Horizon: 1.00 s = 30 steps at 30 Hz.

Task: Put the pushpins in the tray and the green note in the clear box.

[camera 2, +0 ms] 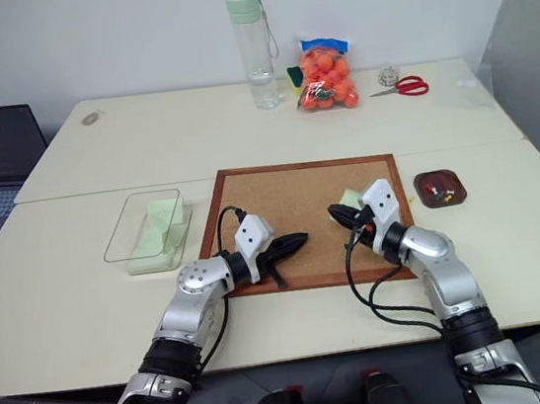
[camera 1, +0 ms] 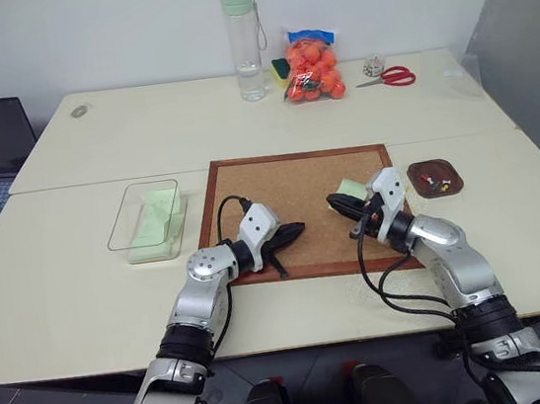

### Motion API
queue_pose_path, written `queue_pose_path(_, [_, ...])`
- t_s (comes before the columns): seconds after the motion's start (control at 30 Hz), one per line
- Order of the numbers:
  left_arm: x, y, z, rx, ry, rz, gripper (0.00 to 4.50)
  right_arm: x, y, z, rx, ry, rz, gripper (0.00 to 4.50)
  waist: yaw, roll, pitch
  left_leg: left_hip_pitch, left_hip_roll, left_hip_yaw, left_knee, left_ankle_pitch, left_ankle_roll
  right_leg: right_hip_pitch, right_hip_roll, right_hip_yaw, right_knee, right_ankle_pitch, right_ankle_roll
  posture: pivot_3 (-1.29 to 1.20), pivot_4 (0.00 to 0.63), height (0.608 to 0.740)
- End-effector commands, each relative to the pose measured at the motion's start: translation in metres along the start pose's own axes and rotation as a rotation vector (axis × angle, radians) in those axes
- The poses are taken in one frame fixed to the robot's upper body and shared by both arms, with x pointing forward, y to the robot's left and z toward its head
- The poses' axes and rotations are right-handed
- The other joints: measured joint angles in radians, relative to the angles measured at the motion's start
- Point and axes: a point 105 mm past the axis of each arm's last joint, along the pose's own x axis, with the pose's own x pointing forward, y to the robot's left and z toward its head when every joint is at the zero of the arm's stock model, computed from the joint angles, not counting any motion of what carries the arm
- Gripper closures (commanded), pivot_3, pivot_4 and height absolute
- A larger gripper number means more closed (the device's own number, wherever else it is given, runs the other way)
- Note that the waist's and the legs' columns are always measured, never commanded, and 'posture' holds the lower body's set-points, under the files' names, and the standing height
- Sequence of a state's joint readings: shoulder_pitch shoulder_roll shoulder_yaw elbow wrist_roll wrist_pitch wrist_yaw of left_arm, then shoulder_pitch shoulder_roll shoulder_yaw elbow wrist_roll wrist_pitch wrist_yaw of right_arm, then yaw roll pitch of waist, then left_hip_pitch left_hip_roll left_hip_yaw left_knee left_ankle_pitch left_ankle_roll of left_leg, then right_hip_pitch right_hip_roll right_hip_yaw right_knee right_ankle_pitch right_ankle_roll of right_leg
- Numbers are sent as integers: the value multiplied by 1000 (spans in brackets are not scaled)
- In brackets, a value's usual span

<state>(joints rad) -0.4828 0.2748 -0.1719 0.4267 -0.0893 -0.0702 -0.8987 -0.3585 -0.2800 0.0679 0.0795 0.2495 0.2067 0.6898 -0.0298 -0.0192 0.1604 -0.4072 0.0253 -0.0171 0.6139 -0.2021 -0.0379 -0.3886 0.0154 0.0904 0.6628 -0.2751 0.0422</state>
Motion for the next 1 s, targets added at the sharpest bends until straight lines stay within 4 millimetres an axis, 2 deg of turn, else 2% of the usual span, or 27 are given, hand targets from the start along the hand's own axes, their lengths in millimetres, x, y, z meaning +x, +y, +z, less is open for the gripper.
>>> queue_pose_path(0.03, [7, 2, 36, 209, -69, -55, 3681, -7, 12, 24, -36, -49, 80, 4500, 0, -1, 1, 0, 0, 0, 0, 0, 0, 0, 0, 0, 0, 0, 0, 0, 150, 740])
queue_pose_path(0.13, [8, 3, 43, 309, -75, -75, 3190, -11, 16, 28, -34, -39, 112, 4500, 0, -2, 2, -3, 0, -1, 0, 0, 0, -2, 1, -1, -1, 0, 0, 0, 150, 740])
queue_pose_path(0.17, [8, 2, 45, 391, -79, -94, 3023, -12, 19, 29, -27, -36, 134, 4500, -1, -2, 2, -3, 0, -1, 0, 0, 0, -2, 1, -1, -1, 0, 0, 0, 150, 740])
queue_pose_path(0.43, [9, -1, 62, 757, -158, -159, 3023, -16, 39, 39, 16, -18, 250, 4500, -2, -3, 2, -3, 0, -1, 0, 0, 0, -3, 1, -1, -1, 0, 0, 0, 150, 740])
queue_pose_path(0.67, [11, 9, 67, 847, -192, -119, 3023, -16, 45, 39, 28, -4, 274, 4500, -2, -3, 2, -5, -1, -1, 0, 0, 0, -4, 1, -2, -1, 0, 0, 0, 150, 740])
queue_pose_path(1.0, [14, 0, 67, 943, -224, -182, 3023, -16, 49, 40, 41, -4, 291, 4500, -2, -3, 2, -10, -3, -1, 2, 0, 0, -9, 1, -2, 1, 0, 0, 0, 150, 740])
